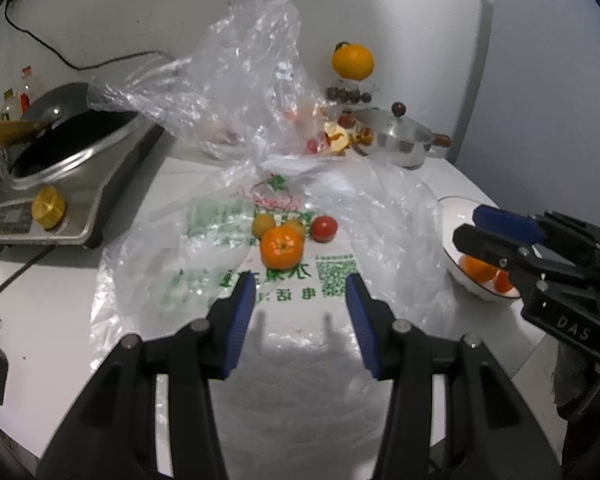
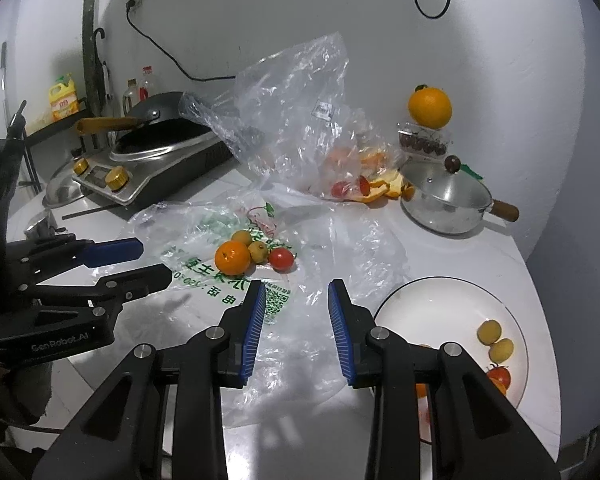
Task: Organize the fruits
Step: 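Move both grippers back over the plastic bag toward the orange and tomato, then grasp an orange with the left gripper while the right gripper grasps a red tomato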
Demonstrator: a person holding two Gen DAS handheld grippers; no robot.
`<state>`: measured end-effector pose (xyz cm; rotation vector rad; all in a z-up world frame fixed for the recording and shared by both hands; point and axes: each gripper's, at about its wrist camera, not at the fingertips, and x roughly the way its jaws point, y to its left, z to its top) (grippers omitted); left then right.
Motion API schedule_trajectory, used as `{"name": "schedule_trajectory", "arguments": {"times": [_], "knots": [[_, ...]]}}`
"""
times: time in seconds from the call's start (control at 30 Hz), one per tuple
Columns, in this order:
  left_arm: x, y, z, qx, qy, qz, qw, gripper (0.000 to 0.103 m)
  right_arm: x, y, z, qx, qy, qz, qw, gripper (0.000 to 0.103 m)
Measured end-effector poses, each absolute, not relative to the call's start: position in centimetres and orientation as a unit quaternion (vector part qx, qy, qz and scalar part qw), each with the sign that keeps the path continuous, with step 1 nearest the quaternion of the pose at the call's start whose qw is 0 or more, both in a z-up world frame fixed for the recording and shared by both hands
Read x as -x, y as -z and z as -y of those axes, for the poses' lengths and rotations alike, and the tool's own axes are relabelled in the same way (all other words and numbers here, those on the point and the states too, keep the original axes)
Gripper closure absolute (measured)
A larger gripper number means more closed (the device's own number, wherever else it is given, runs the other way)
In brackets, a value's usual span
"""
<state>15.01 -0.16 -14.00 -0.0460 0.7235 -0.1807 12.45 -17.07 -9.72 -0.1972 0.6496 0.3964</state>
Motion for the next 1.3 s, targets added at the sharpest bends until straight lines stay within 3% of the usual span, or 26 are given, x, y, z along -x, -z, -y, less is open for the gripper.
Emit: {"name": "schedule_trajectory", "arguments": {"times": [1.17, 1.3], "knots": [[-24.9, 19.8, 1.7, -0.015, 0.06, -0.428, 0.902, 0.055, -18.2, 11.8, 18.1, 0.073, -0.206, -0.338, 0.915, 0.068], [-24.9, 20.0, 1.5, -0.008, 0.071, -0.423, 0.903, 0.061, -18.3, 11.9, 18.0, 0.075, -0.206, -0.339, 0.915, 0.068]]}}
